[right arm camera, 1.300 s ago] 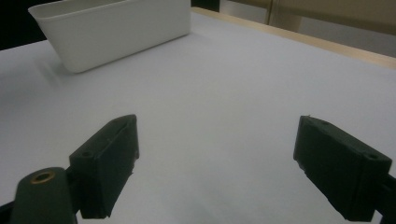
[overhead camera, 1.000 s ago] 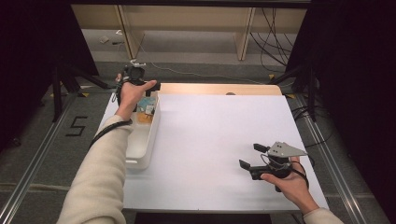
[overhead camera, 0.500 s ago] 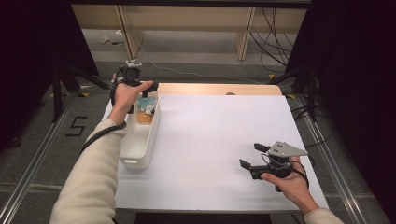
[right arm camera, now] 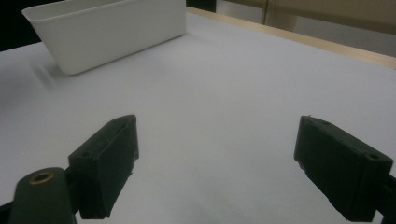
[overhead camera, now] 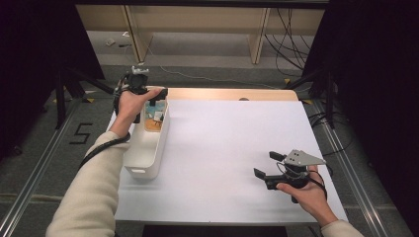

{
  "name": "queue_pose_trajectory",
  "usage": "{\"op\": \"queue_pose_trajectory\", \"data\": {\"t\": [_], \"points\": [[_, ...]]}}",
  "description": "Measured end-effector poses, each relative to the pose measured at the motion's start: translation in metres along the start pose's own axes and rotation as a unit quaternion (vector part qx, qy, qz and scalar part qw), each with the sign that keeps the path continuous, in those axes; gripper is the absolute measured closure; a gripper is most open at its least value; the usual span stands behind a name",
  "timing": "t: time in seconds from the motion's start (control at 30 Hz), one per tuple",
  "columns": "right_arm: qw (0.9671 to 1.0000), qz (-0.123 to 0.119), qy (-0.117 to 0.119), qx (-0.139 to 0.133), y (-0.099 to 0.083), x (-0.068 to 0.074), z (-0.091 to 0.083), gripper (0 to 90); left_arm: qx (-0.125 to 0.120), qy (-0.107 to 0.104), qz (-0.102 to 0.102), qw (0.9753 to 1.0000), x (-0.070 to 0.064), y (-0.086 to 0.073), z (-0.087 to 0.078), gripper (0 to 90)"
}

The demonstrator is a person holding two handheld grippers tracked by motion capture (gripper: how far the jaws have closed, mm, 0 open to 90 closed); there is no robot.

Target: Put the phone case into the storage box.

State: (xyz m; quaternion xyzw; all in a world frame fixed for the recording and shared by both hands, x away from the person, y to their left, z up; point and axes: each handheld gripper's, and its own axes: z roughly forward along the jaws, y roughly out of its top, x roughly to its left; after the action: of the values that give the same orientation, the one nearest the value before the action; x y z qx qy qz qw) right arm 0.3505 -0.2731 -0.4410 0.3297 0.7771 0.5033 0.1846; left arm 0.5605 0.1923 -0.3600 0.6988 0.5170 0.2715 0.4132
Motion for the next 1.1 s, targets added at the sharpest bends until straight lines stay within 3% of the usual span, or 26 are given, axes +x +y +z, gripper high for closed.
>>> {"op": "queue_pose_trajectory", "data": {"t": [0.4, 0.43, 0.5, 0.6, 1.1], "points": [[1.0, 0.001, -0.002, -0.002, 0.0, -0.001, 0.0, 14.7, -0.011, -0.01, 0.014, 0.9998, -0.002, -0.008, -0.017, 0.0], [1.0, 0.002, -0.002, -0.002, 0.0, -0.001, 0.0, 14.7, -0.016, -0.006, 0.025, 0.9995, -0.001, -0.008, -0.018, 0.0], [1.0, 0.002, -0.002, -0.003, 0.0, -0.001, -0.001, 14.7, -0.019, -0.013, 0.031, 0.9993, -0.001, -0.01, -0.02, 0.0], [1.0, 0.001, -0.002, -0.003, 0.0, -0.001, -0.001, 14.7, -0.015, -0.018, 0.014, 0.9996, -0.004, -0.012, -0.025, 0.0], [1.0, 0.002, -0.004, -0.003, 0.0, -0.002, -0.001, 14.7, -0.022, -0.032, 0.023, 0.999, -0.008, -0.022, -0.046, 0.0]]}}
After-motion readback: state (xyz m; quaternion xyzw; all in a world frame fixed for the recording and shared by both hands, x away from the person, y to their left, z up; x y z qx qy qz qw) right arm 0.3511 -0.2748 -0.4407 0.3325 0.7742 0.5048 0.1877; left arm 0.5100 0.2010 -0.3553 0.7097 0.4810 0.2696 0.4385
